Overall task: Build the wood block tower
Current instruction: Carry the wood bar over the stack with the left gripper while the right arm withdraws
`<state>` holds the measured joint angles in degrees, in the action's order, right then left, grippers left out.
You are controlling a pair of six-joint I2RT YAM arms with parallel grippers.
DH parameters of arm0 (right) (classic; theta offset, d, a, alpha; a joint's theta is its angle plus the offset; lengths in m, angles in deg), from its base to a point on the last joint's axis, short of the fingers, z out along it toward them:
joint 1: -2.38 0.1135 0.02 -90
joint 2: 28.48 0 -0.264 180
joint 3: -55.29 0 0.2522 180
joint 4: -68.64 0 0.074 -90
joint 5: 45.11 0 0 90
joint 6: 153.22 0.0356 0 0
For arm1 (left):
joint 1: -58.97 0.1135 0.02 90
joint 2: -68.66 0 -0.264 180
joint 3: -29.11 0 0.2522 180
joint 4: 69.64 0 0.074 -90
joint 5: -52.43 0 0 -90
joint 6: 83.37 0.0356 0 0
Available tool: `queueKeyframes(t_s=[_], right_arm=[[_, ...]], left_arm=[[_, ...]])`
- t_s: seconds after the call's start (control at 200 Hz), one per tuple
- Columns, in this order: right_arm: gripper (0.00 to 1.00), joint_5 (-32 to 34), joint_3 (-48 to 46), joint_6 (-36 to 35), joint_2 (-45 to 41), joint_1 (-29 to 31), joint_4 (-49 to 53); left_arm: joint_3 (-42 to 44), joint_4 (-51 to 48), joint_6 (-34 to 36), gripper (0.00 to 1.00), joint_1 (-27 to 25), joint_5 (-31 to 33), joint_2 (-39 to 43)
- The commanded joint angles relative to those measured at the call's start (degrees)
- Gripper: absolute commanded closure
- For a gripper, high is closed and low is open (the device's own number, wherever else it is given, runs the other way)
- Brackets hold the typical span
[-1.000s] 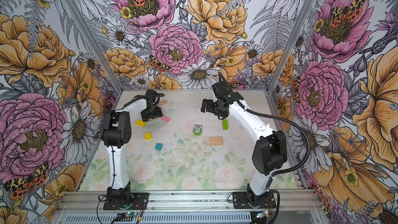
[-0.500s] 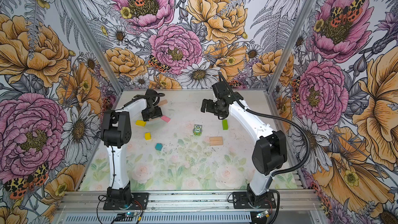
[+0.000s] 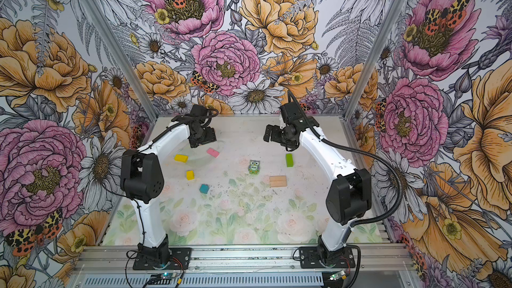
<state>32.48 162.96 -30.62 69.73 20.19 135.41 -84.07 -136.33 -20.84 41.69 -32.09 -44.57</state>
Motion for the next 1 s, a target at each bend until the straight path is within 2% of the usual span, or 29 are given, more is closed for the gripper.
queueKeyframes(t_s=[0.0, 0.21, 0.385, 0.796, 0.996], right_arm=[[0.0, -1.3, -0.9, -2.0, -4.7, -3.0, 0.7], [0.0, -1.5, -5.1, -3.4, -9.7, -9.2, 2.1], [0.0, -1.3, -9.2, -3.8, -14.1, -12.5, 2.8], [0.0, -8.6, -16.2, -4.3, -22.5, -21.3, 3.1], [0.0, -10.0, -17.2, -4.1, -24.7, -22.7, 4.3]], left_arm=[[1.2, -2.1, -2.6, 0.36, -4.6, 0.0, 2.8], [1.3, -2.4, -6.8, 0.36, -14.4, 0.0, 4.3], [-1.8, -2.7, -7.3, 0.36, -20.5, -0.7, 2.1], [-7.5, -1.4, 21.6, 0.37, -30.7, -5.0, -5.9], [-4.9, 3.6, 29.4, 0.37, -31.5, -9.8, -5.6]])
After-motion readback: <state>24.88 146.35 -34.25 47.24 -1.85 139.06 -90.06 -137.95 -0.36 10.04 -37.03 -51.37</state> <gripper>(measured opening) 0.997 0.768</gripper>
